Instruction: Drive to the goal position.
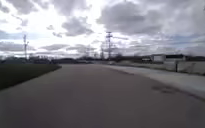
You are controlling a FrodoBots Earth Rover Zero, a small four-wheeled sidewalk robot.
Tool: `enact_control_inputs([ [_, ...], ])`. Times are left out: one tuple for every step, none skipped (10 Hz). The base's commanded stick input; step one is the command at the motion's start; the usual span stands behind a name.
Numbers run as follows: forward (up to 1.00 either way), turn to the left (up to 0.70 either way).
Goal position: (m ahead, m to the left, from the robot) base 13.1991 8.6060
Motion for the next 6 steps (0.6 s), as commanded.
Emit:
enact_control_inputs([
  [0.99, 0.0],
  [0.99, 0.0],
  [0.99, 0.0],
  [0.99, 0.0],
  [0.99, 0.0],
  [0.99, 0.0],
])
